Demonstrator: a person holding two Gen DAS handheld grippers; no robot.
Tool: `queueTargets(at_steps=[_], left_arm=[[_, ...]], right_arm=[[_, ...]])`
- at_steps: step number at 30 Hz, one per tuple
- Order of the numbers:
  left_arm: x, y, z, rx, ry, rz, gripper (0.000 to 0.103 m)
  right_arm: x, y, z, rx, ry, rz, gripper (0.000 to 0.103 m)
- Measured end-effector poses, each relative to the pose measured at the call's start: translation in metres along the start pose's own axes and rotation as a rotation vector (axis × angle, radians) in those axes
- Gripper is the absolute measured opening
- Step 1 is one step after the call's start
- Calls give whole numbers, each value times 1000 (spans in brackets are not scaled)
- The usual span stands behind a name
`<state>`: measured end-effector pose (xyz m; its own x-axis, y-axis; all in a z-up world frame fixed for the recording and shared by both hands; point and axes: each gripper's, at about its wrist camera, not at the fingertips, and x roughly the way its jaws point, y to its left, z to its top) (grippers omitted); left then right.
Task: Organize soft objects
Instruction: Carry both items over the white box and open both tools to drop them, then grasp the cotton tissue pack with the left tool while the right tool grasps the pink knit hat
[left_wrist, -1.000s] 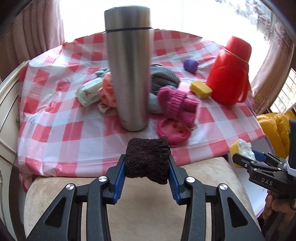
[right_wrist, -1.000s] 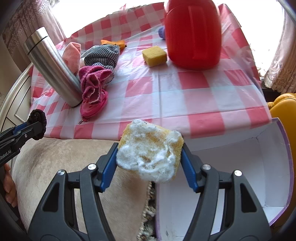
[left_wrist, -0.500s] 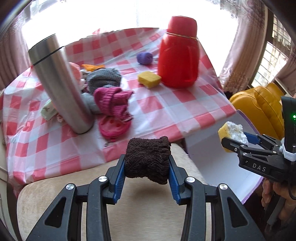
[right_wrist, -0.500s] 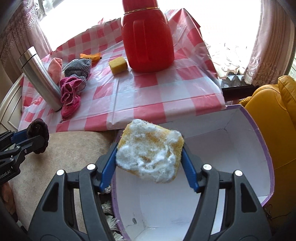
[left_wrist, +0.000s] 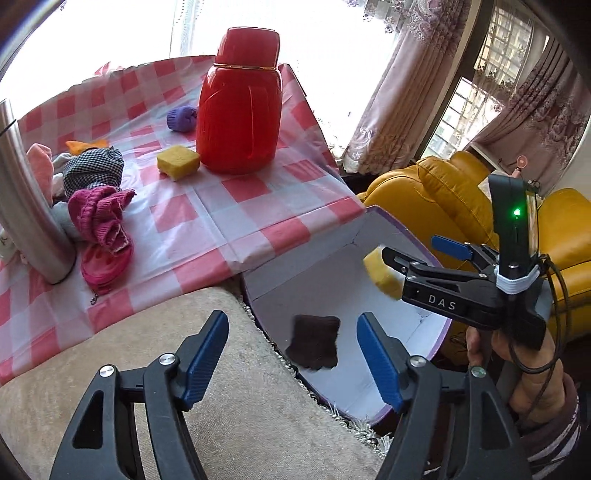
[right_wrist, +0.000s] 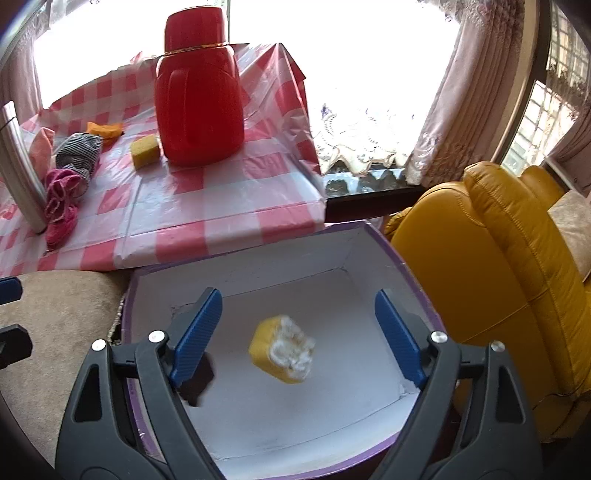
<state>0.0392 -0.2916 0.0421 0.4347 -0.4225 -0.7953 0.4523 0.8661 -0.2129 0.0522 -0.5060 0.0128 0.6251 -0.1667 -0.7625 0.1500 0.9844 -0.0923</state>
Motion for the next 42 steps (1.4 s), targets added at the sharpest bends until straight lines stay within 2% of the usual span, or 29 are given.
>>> queueTargets(at_steps=[3,7,17,30,36,42], left_arm=[[0,4,-1,-15,1,0,73],[-6,16,-3,-43,-8,1,73],[-35,87,-19,-181,-63,90,72],[-74,198,-45,-452,-151,190,70],[-79,235,-46,-528,-164,213,70],[-81,267,-37,-562,-181,221,70]], right_arm=[[-6,1,2,-17,-35,-34,87],[-12,9,3,-35,-47,2,87],[-17,46,2,-66,-28,251,87],[-12,136,26,-202,-7,419,87],[-7,176,40,-274,-8,463,87],[1,210,56,-322,-18,480,87]])
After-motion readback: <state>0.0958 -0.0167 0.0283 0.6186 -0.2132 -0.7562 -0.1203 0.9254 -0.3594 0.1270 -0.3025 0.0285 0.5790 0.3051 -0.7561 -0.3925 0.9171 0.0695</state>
